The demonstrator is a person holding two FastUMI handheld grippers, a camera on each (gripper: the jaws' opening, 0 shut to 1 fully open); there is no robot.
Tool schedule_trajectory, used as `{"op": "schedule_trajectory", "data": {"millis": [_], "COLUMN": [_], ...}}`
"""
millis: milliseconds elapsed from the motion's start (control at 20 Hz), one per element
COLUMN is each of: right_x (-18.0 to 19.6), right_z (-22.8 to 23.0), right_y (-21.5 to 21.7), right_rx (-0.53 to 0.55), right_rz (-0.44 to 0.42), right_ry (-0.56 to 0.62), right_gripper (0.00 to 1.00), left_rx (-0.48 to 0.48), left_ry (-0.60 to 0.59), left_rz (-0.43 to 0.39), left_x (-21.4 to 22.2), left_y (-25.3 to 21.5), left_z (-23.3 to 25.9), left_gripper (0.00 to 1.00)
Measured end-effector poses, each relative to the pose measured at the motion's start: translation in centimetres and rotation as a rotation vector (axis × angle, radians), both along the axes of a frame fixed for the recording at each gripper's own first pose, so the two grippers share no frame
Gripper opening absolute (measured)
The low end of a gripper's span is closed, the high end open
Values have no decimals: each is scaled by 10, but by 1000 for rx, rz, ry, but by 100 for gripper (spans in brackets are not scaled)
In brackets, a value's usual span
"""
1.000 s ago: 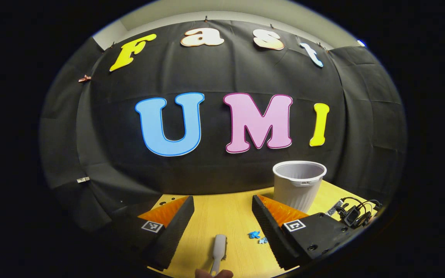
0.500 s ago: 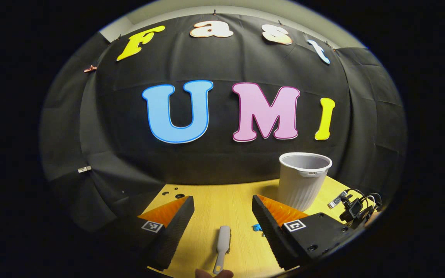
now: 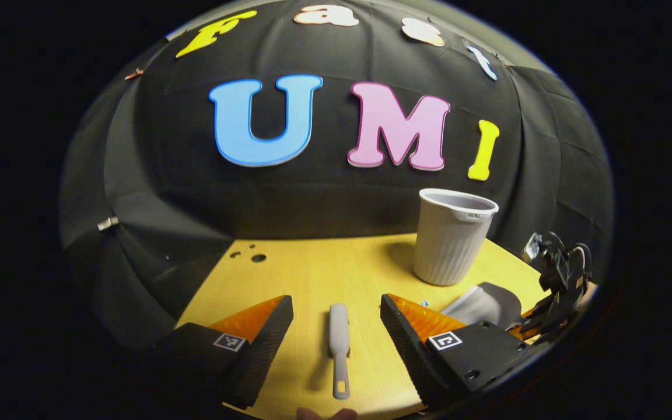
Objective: Pick up the small broom and dustpan from the desktop, sweep the trash into the dustpan with the broom, and then empty the trash into the garbage bin.
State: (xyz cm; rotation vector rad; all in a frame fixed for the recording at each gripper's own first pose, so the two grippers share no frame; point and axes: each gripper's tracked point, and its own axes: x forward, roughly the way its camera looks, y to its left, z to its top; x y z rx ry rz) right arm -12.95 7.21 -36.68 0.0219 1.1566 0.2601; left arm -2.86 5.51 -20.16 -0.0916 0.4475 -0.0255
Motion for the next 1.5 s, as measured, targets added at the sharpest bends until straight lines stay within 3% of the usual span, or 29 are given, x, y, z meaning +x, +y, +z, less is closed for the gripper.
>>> {"op": "schedule_trajectory", "data": {"millis": [250,350,450,550,600,650,700,950,1350,1400,1450,1500], "right_x": [0,0,0,-1,0,1,0,2,6,5,5,4], "right_z": [15,14,11,9,8,8,7,-1,-12,-12,-11,-12], "right_y": [1,-3,-5,-7,-8,-9,-10,-12,-5,-5,-6,-7], "right_rx": [17,9,2,6,9,13,15,12,31,34,39,43], "right_rz": [11,37,58,69,73,77,84,136,201,206,211,217], "right_ry": [-14,-14,-5,4,6,7,8,18,29,32,37,42], "right_gripper": [37,37,37,37,37,37,37,37,37,37,37,37], "left_rx": [-110,-150,-181,-183,-178,-171,-172,-178,-120,-107,-82,-56], "left_ry": [215,300,389,477,518,551,573,683,765,768,771,782], "left_rz": [22,36,34,26,16,9,7,2,11,14,22,26], "left_x": [-5,-6,-9,-13,-14,-14,-12,-5,-4,-4,-3,-4], "left_y": [1,-2,-11,-17,-20,-21,-22,-32,-31,-30,-26,-22], "left_z": [-70,-94,-118,-140,-151,-158,-165,-192,-216,-218,-218,-222], "left_gripper": [98,90,95,95,88,88,94,92,75,70,48,45]}}
